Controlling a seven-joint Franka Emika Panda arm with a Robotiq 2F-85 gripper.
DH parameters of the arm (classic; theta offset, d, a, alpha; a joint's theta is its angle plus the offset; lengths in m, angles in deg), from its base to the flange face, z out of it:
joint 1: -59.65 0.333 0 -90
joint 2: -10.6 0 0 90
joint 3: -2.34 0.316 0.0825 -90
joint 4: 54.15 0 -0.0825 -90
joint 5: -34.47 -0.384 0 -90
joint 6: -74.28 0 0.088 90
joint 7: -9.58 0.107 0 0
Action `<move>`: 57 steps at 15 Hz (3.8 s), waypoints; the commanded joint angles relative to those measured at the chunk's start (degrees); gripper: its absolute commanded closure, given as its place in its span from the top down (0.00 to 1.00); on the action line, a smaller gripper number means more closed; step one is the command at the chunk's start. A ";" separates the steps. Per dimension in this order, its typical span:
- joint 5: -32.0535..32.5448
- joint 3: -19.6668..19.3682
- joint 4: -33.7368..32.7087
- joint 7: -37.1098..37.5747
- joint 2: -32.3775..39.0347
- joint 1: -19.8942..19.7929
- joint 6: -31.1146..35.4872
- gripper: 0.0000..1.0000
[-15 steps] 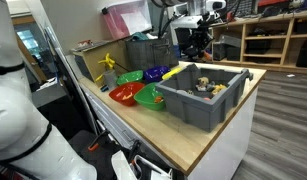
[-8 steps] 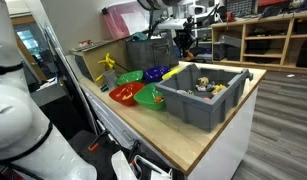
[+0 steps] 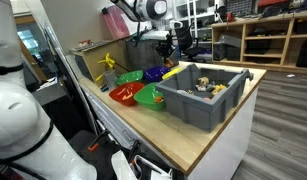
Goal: Remove the brown toy from the grey bucket and put it in the yellow bowl
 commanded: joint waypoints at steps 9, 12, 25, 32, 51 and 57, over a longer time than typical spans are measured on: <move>1.82 0.13 -3.21 -1.36 9.01 1.70 7.72 0.01; 2.73 -0.47 -4.87 -0.77 11.58 1.33 10.41 0.01; 3.52 -2.74 -6.88 1.53 11.04 0.09 9.62 0.90; 2.65 -2.65 -6.56 2.23 5.73 0.36 0.86 1.00; 11.92 -3.09 8.69 18.54 -14.50 5.68 -11.74 1.00; 13.74 -3.68 15.22 12.09 -29.81 3.96 -17.98 1.00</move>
